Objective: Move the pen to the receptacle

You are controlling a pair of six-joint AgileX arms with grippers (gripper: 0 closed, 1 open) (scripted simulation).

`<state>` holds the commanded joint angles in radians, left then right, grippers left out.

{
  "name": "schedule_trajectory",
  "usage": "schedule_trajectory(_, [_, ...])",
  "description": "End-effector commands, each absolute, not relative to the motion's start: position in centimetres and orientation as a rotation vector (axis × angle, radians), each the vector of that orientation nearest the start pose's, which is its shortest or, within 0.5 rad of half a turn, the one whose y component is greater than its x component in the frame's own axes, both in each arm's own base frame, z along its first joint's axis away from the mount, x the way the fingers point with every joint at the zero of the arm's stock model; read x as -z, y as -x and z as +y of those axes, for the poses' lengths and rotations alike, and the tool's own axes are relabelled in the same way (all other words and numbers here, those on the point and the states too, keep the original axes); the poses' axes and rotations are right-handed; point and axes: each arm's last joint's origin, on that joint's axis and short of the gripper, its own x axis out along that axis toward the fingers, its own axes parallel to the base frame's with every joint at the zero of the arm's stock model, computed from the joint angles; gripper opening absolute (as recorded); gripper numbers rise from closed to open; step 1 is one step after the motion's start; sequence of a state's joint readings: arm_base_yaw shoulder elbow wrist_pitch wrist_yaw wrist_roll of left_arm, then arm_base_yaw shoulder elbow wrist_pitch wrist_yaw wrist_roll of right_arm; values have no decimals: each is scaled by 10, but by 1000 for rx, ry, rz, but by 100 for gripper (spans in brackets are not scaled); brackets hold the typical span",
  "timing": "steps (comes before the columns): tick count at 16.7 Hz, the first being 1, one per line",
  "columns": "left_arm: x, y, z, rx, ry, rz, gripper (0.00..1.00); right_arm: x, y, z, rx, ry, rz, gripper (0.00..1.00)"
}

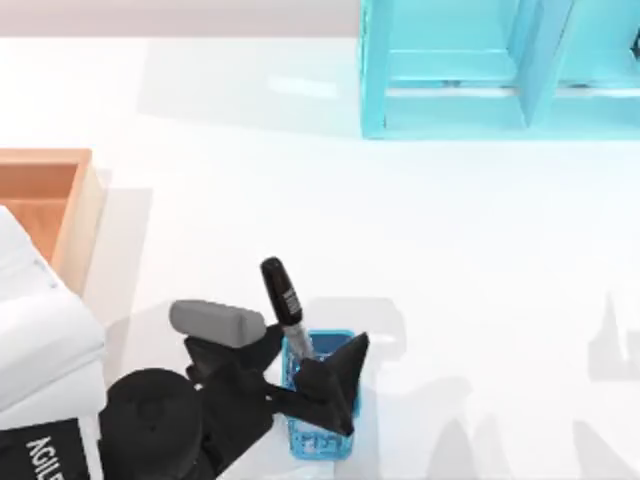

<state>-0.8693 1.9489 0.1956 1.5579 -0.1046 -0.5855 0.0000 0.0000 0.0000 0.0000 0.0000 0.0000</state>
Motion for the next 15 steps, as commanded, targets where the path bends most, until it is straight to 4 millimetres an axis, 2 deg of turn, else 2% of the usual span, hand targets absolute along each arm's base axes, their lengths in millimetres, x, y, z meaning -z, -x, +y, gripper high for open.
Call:
schedule_trajectory(10, [-73, -154, -176, 664, 475, 394, 2, -160, -106, -1, 0, 0, 0, 100])
schedule_trajectory(15, [-73, -154, -176, 664, 475, 394, 0, -160, -106, -1, 0, 0, 0, 100])
